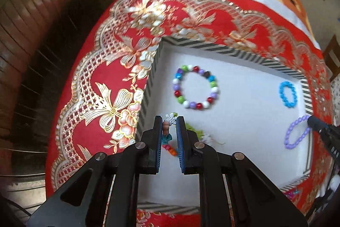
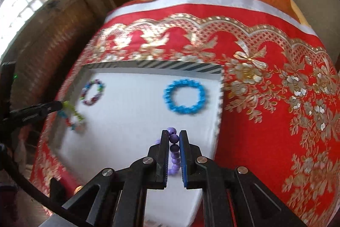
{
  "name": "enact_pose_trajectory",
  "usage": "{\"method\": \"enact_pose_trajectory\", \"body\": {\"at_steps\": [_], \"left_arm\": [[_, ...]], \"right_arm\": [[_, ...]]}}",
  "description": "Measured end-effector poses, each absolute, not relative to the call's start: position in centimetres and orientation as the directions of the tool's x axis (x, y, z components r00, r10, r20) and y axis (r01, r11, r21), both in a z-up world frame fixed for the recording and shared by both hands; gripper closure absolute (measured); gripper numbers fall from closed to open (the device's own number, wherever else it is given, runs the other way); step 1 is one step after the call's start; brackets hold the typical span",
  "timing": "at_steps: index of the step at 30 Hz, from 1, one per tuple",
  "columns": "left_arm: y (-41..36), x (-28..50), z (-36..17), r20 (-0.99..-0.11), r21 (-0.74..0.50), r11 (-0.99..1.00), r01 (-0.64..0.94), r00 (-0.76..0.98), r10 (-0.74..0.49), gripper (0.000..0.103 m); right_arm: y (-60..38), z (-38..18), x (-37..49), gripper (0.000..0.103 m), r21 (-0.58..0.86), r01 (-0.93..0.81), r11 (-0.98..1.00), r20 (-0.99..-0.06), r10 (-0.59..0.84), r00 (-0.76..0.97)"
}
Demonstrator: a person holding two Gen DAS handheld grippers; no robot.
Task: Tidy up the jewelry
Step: 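Carry the purple bracelet in the right tool while the left carries the green bracelet into the tray, then open the right tool to drop the purple bracelet while the left releases the green bracelet, then move both open tools back over the remaining jewelry pile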
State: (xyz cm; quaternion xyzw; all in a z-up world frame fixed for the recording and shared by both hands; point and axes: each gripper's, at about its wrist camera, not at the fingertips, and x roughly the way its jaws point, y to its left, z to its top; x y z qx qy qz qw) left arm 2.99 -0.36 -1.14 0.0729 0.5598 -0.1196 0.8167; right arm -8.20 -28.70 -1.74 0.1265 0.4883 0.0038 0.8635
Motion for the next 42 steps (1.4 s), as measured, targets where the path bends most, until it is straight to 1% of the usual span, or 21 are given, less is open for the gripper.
{"method": "enact_pose_trajectory", "body": {"at_steps": [5,10,13,15,17,18,19,20,21,23,31,42], "left_arm": [[-0.4,3.4,-2.6,-0.941,-0.007,0.963,0.268,0.323,-0.097,0.091],[-1.1,3.3,-2.9,-0.941,-0.006,0.962,0.272,0.323,-0.097,0.091],[-1.3,3.3,-2.9,-0.939,-0.009,0.96,0.278,0.328,-0.104,0.088],[-1.3,3.2,-2.8,-0.937,-0.012,0.962,0.273,0.332,-0.106,0.074],[-1.3,3.1,-2.7,-0.934,-0.013,0.962,0.271,0.341,-0.109,0.068],[-1.3,3.0,-2.5,-0.932,-0.012,0.963,0.271,0.345,-0.109,0.067],[-1.3,3.0,-2.4,-0.932,-0.011,0.963,0.271,0.347,-0.109,0.066],[-1.3,2.9,-2.3,-0.931,-0.012,0.962,0.271,0.349,-0.11,0.066],[-1.3,2.8,-2.1,-0.929,-0.014,0.962,0.271,0.353,-0.113,0.066],[-1.3,2.6,-1.8,-0.926,-0.012,0.962,0.273,0.36,-0.114,0.066],[-1.6,1.0,0.0,-0.907,0.0,0.954,0.301,0.402,-0.127,0.065],[-1.8,-2.2,1.6,-0.894,-0.004,0.942,0.337,0.421,-0.154,0.066]], "right_arm": [[-29.8,-3.0,-6.4,0.094,0.193,0.132,0.972,-0.861,0.103,0.499],[-29.6,-4.2,-5.7,0.094,0.164,0.128,0.978,-0.876,0.085,0.474],[-29.4,-4.4,-5.5,0.094,0.152,0.115,0.982,-0.874,0.079,0.479],[-29.3,-4.2,-5.6,0.094,0.156,0.109,0.982,-0.873,0.085,0.481],[-29.3,-4.0,-5.9,0.094,0.171,0.105,0.98,-0.866,0.099,0.49],[-29.2,-3.9,-6.0,0.093,0.174,0.104,0.979,-0.864,0.101,0.492],[-29.1,-3.7,-6.2,0.093,0.176,0.103,0.979,-0.862,0.103,0.496],[-29.0,-3.7,-6.2,0.089,0.179,0.103,0.978,-0.861,0.105,0.498],[-29.0,-3.6,-6.4,0.083,0.185,0.104,0.977,-0.859,0.109,0.5],[-29.0,-3.4,-6.8,0.078,0.198,0.109,0.974,-0.854,0.116,0.507],[-28.1,-1.6,-8.6,0.077,0.234,0.113,0.966,-0.831,0.139,0.539],[-26.2,0.8,-12.4,0.069,0.246,0.112,0.963,-0.806,0.139,0.576]]}}
